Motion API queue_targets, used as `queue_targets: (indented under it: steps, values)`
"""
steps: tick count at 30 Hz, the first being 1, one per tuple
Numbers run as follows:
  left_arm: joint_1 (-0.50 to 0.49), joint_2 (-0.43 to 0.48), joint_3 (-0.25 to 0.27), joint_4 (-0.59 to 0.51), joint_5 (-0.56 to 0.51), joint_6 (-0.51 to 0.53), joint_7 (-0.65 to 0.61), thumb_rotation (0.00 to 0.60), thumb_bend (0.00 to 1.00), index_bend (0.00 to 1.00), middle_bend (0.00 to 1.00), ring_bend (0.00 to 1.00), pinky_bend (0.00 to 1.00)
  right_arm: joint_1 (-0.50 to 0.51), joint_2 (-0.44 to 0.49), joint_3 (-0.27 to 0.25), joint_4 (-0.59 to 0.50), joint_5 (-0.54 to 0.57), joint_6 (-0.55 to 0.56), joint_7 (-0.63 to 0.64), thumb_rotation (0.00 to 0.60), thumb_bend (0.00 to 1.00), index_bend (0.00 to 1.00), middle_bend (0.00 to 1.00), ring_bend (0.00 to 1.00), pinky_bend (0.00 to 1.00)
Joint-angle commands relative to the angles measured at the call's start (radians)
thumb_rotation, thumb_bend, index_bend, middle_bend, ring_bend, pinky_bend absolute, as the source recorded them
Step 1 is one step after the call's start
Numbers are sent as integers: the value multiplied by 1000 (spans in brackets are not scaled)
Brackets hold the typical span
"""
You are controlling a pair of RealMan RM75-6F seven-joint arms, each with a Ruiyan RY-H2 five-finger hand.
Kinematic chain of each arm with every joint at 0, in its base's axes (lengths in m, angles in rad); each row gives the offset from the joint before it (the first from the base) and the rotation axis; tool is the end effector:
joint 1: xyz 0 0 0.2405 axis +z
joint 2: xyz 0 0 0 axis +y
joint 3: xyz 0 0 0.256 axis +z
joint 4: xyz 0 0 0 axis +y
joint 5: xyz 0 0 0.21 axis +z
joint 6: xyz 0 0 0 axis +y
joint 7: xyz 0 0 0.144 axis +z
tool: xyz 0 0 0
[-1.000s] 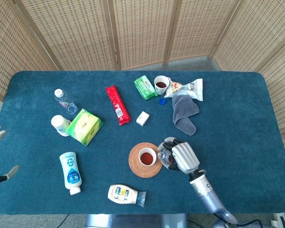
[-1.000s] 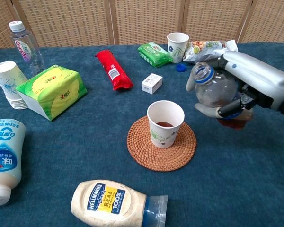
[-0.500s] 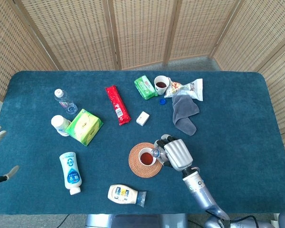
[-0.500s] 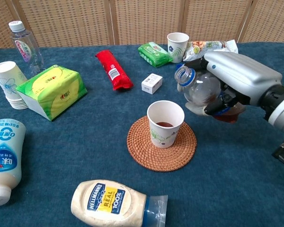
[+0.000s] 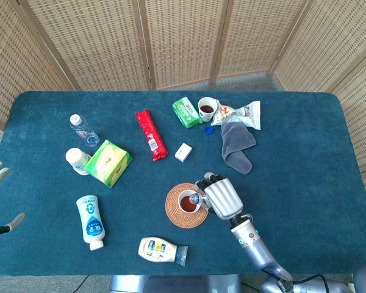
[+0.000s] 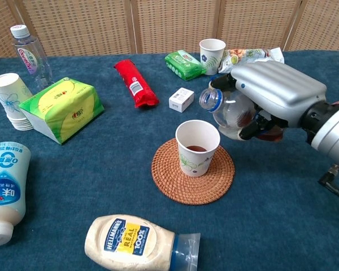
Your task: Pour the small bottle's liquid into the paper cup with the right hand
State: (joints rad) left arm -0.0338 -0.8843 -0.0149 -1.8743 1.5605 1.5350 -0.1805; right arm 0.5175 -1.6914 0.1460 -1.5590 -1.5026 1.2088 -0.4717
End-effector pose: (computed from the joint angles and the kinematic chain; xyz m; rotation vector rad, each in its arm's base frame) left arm -0.2733 0.1563 0.2054 -1.3258 -1.0591 -1.0666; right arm -0.1220 -0.2660 -0.0286 1.8292 -0.7157 1.1770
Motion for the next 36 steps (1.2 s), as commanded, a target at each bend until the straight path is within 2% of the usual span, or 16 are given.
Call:
queue_targets:
  steps: [1, 22, 36]
  values:
    - [0, 0, 0, 0, -1, 1, -1, 600, 273, 0, 0, 0, 0, 3, -2, -3, 6, -2, 2, -13, 600, 829, 448, 613, 312, 801]
    - [-10, 9, 19, 0, 37, -18, -25, 600, 273, 0, 0, 0, 0, 14, 7, -30, 57, -22, 14, -55, 600, 829, 448, 614, 312, 801]
    - [-11, 10, 20, 1, 34, -16, -28, 600, 274, 0, 0, 0, 0, 21, -19, -37, 87, -29, 23, -174, 600, 829, 443, 622, 321, 802]
